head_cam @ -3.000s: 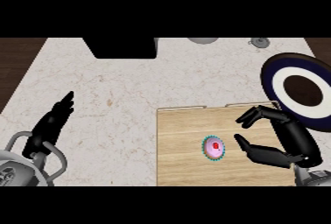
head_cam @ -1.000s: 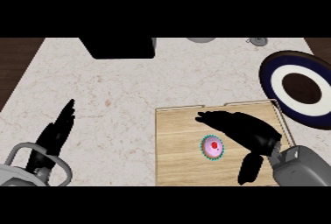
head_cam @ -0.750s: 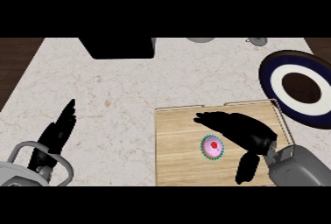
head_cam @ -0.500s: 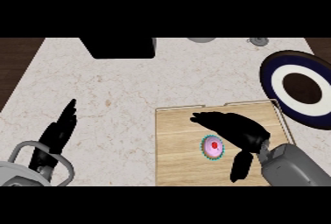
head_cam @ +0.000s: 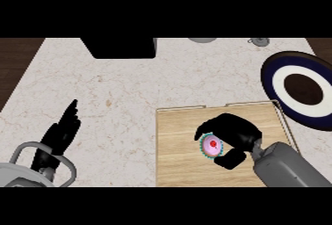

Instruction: Pick the cupcake from the tray and place it in the plate

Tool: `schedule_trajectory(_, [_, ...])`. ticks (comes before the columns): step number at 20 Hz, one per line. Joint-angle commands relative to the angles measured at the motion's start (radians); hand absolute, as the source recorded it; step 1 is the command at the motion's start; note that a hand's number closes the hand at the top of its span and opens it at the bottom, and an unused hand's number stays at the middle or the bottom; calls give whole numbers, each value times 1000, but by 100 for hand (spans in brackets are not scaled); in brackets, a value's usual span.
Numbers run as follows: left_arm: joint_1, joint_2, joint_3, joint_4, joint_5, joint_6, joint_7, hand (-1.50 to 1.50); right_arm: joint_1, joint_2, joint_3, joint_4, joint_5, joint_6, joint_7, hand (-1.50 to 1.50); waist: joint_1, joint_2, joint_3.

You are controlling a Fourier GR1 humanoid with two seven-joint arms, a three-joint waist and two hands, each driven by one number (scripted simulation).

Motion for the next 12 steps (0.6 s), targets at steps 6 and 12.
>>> schedule_trajectory(6, [-8,-94,67,61,67,-13,-109,0,-1,30,-2,-13,91,-81,-62,150,-17,3,-30])
schedule_trajectory(12, [27,-85,48,12,62,1,-97,0,-2,28,-128,94,192,-320,-38,150,-11,6,-29])
